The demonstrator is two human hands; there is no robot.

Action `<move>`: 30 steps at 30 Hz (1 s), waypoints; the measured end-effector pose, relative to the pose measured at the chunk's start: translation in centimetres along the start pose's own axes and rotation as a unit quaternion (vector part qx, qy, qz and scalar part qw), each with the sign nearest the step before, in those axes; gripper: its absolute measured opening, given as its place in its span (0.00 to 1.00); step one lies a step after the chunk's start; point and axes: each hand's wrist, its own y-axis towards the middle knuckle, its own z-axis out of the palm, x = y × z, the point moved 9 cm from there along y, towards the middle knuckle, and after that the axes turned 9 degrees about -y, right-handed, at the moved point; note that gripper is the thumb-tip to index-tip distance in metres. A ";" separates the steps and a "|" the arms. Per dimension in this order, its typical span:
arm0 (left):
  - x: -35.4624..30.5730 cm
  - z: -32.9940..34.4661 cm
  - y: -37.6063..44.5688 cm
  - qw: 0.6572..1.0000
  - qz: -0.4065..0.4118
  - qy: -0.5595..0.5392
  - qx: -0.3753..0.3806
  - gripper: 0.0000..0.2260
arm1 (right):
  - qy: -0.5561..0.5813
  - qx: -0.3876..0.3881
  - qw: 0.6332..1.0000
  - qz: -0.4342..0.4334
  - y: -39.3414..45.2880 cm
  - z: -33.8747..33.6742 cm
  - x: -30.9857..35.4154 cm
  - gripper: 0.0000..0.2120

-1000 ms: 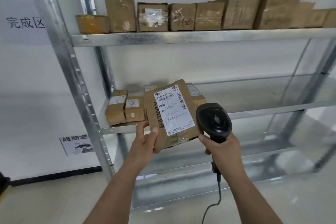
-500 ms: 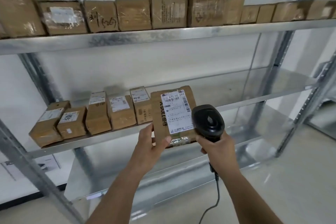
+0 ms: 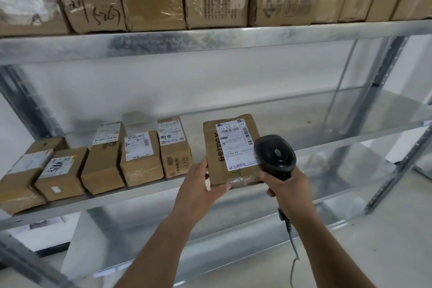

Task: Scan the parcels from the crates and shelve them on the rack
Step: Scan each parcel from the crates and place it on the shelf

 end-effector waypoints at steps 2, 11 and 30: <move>1.3 -0.1 1.3 1.000 -0.016 -0.001 -0.010 0.27 | -0.009 0.009 1.000 0.001 1.4 1.3 -0.6 0.07; 5.6 0.7 5.4 0.994 -0.096 0.015 -0.057 0.19 | -0.081 0.077 0.993 0.021 7.8 6.3 -3.5 0.03; 13.1 -0.2 6.8 0.903 -0.247 0.005 -0.351 0.07 | -0.145 0.201 0.968 -0.024 16.6 15.2 -5.1 0.04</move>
